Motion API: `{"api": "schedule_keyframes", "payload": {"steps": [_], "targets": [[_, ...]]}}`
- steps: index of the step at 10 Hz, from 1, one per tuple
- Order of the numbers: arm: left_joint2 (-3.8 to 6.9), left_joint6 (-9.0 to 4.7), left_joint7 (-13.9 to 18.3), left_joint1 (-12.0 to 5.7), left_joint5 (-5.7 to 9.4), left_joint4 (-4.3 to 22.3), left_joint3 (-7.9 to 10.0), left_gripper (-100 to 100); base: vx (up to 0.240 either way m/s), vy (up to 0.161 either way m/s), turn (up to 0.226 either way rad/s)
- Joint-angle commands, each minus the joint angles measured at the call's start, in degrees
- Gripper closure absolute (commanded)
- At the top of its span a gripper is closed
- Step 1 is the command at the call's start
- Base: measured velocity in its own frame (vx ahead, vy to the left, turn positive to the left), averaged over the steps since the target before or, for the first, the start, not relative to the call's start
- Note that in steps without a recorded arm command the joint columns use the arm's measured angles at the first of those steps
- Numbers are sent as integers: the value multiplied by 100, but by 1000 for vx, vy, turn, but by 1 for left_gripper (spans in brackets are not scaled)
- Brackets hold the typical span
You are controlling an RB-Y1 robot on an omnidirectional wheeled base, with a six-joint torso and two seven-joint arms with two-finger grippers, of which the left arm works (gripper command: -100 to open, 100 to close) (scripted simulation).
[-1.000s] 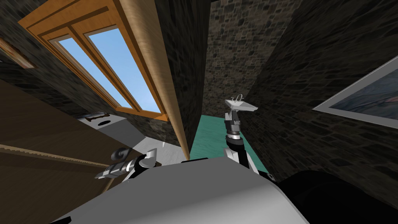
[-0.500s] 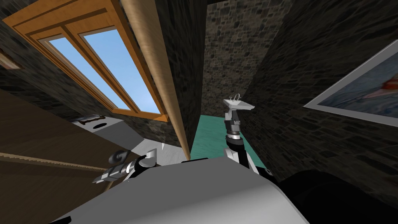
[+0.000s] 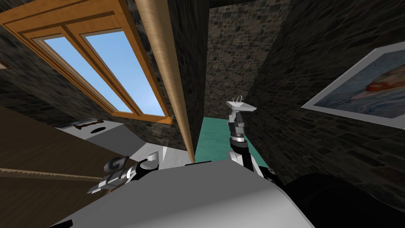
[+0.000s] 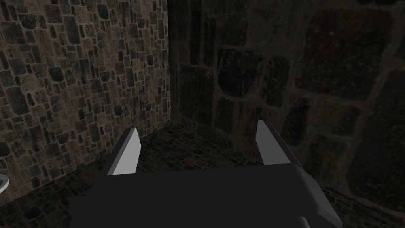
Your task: Push the door open
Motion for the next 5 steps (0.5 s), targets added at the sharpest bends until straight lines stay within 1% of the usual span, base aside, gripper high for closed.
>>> {"api": "schedule_keyframes", "payload": {"steps": [1,2,3,5], "targets": [[10,-50,-36,-24,41,-15,64,100,-10,32,-76],[10,-50,-36,-24,41,-15,64,100,-8,25,-57],[10,-50,-36,-24,41,-15,64,100,0,0,0],[10,-50,-36,-24,41,-15,64,100,4,18,32]]}}
